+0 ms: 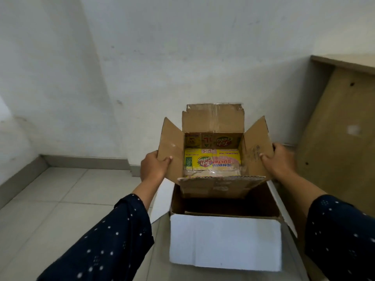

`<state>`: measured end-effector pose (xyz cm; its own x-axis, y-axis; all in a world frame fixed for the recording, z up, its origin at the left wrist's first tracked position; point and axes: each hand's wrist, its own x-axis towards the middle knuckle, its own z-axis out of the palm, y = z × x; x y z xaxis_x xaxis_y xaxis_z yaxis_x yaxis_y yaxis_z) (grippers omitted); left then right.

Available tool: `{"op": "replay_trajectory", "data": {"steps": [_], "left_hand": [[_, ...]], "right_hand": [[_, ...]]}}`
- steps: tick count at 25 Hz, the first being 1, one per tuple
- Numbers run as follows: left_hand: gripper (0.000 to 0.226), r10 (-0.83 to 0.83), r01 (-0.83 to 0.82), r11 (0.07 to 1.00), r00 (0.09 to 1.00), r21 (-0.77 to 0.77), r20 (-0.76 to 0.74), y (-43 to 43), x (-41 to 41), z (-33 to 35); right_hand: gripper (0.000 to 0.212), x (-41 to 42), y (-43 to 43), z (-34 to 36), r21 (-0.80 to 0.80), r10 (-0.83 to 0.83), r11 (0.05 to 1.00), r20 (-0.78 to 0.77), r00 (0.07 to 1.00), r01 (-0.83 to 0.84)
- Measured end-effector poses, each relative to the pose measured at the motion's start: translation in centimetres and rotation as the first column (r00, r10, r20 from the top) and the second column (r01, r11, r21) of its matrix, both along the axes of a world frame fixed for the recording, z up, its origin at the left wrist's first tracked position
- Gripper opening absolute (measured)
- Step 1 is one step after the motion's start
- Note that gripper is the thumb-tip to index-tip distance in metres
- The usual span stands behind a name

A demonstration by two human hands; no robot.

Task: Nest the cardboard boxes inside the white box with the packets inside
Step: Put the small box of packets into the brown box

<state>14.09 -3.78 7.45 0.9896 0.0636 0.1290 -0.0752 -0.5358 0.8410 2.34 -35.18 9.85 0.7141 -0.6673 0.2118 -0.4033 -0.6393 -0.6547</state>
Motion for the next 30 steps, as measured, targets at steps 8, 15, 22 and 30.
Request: {"op": "replay_trajectory", "data": {"steps": [8, 15, 22, 30], "left_hand": [[0.039, -0.013, 0.032, 0.982, 0.995, 0.186, -0.101, -4.9, -1.1, -8.3], [0.037, -0.084, 0.163, 0.888, 0.977, 0.429, -0.198, -4.6, -1.3, -13.4], [0.077, -0.122, 0.221, 0.889, 0.958, 0.4, -0.258, -4.1, -1.1, -16.3], [0.078, -0.137, 0.208, 0.911, 0.967, 0.355, -0.215, -1.0, 1.8, -17.1]], "right_hand": [[0.034, -1.2, -4.6, -9.5, 0.148, -0.014, 0.988, -0.194, 0.981, 0.043], [0.031, -2.1, -4.6, -15.0, 0.144, 0.031, 0.989, -0.276, 0.961, 0.01], [0.084, -2.4, -4.1, -18.2, 0.139, 0.058, 0.99, -0.353, 0.934, -0.009], [0.088, 1.6, -1.5, -19.7, 0.13, 0.036, 0.991, -0.347, 0.937, 0.01]]}}
